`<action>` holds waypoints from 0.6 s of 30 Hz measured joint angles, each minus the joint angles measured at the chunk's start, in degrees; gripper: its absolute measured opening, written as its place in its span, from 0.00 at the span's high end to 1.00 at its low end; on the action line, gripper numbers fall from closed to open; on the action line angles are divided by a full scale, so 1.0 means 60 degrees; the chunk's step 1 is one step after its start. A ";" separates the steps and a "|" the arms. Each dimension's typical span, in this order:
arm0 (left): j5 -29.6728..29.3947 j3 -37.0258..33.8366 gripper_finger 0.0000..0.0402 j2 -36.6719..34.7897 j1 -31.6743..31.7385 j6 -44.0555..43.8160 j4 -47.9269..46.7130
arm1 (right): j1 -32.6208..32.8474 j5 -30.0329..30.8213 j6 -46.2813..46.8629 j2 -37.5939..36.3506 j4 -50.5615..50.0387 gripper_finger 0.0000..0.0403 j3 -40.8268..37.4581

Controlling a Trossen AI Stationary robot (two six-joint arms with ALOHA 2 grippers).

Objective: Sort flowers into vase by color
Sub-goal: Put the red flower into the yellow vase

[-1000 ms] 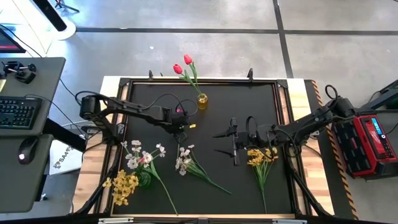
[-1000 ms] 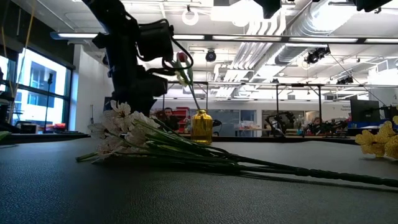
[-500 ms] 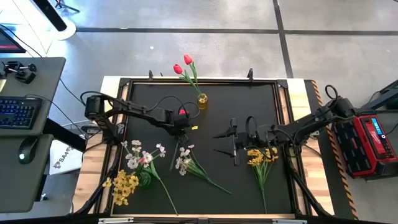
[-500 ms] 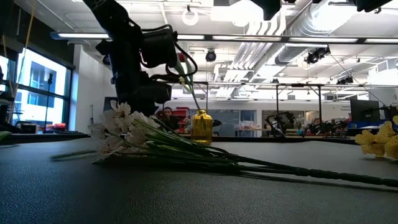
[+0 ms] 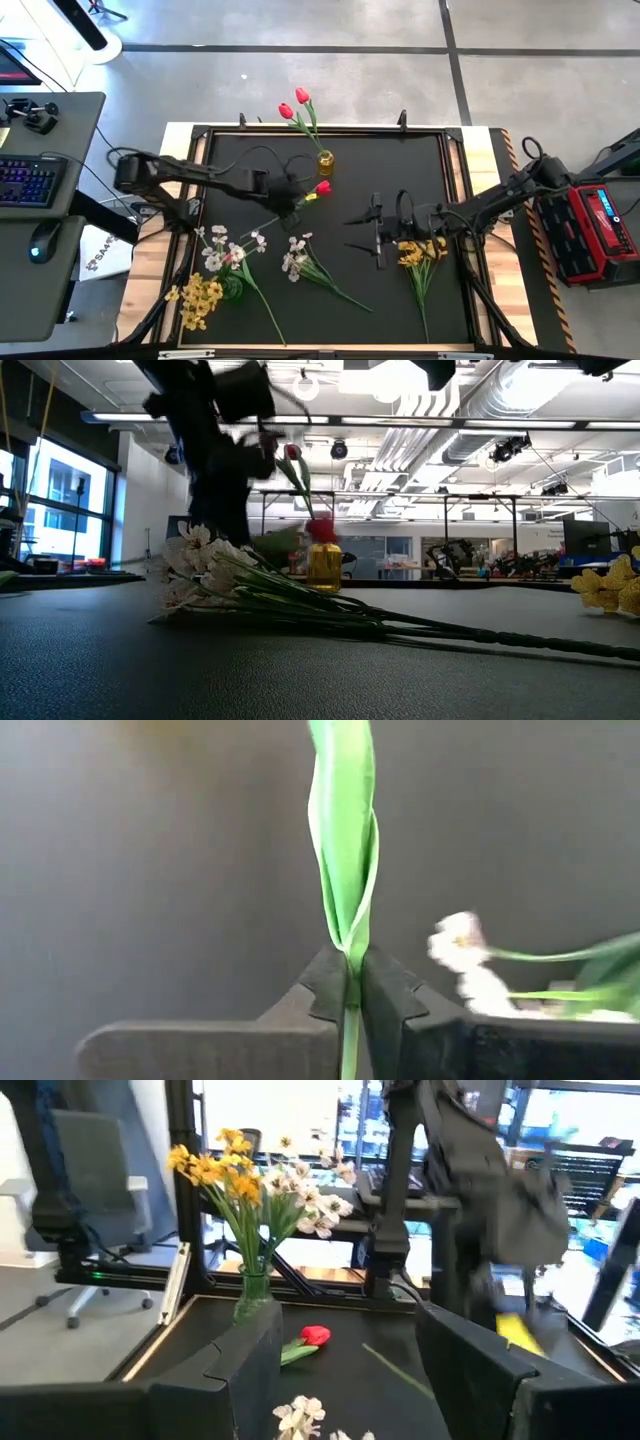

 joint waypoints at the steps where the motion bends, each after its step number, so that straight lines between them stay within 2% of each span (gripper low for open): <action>1: 0.0065 -0.0005 0.99 -0.0266 -0.0016 0.0110 0.0114 | 0.0125 0.0275 0.0004 -0.0010 -0.0074 0.46 0.0000; 5: 0.0848 -0.0542 0.99 -0.1274 -0.0038 0.0862 0.1776 | 0.0712 0.1727 0.0003 -0.0139 -0.0728 0.46 0.0000; 9: 0.1601 -0.1528 1.00 -0.1944 -0.0099 0.1690 0.4175 | 0.1377 0.3434 0.0346 -0.0505 -0.1689 0.46 0.0000; 14: 0.2198 -0.2628 1.00 -0.1939 -0.0109 0.2737 0.7441 | 0.2285 0.5377 0.1014 -0.1203 -0.3223 0.46 0.0000; 18: 0.2073 -0.2867 1.00 -0.1417 -0.0068 0.3909 0.8901 | 0.2991 0.6996 0.1954 -0.1691 -0.4664 0.46 0.0000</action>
